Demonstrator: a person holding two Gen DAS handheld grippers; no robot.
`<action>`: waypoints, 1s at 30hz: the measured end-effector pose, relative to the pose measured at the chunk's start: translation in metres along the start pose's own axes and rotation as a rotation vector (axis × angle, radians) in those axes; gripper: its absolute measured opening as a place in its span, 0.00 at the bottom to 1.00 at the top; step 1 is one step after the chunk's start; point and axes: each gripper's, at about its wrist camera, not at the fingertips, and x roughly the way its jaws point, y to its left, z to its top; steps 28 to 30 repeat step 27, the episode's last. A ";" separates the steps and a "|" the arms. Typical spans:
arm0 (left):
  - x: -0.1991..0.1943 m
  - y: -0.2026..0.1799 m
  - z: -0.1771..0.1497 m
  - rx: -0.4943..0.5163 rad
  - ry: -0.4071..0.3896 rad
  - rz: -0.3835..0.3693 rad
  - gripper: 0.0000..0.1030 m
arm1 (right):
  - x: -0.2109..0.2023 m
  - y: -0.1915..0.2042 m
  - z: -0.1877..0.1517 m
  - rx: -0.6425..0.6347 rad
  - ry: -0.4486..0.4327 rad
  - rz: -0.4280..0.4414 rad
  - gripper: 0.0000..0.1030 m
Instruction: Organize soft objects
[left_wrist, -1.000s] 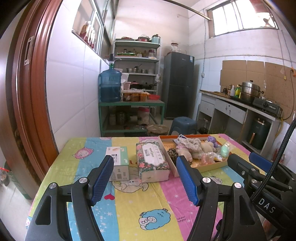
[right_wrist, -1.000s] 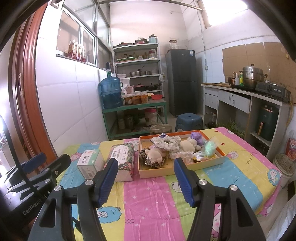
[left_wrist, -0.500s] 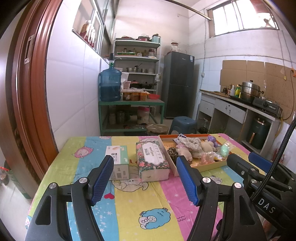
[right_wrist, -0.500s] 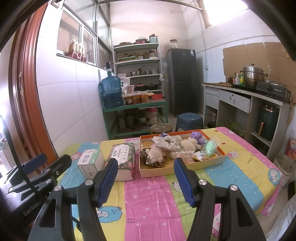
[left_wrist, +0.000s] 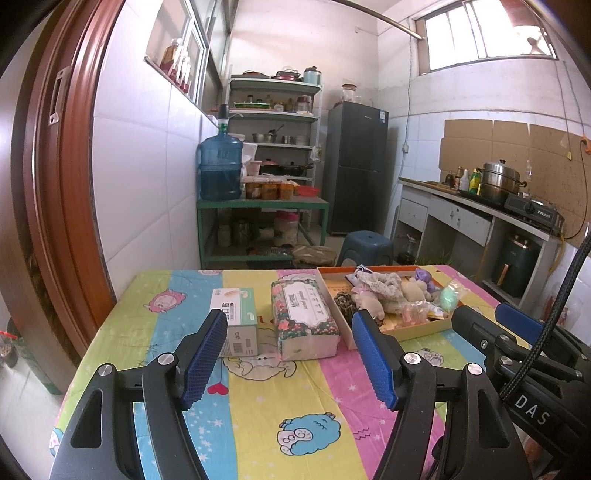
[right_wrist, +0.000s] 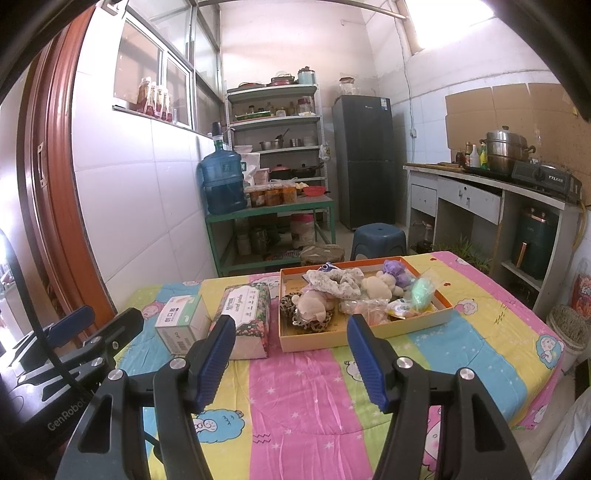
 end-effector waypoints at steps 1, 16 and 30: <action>0.000 0.001 0.000 0.000 0.000 0.001 0.70 | 0.000 0.000 0.000 0.000 0.000 0.000 0.61; 0.000 0.001 0.001 0.000 0.002 -0.001 0.70 | 0.000 0.000 0.001 0.001 0.001 0.000 0.61; -0.001 0.000 -0.004 0.001 -0.010 0.015 0.70 | 0.000 0.001 0.001 0.004 0.004 0.003 0.61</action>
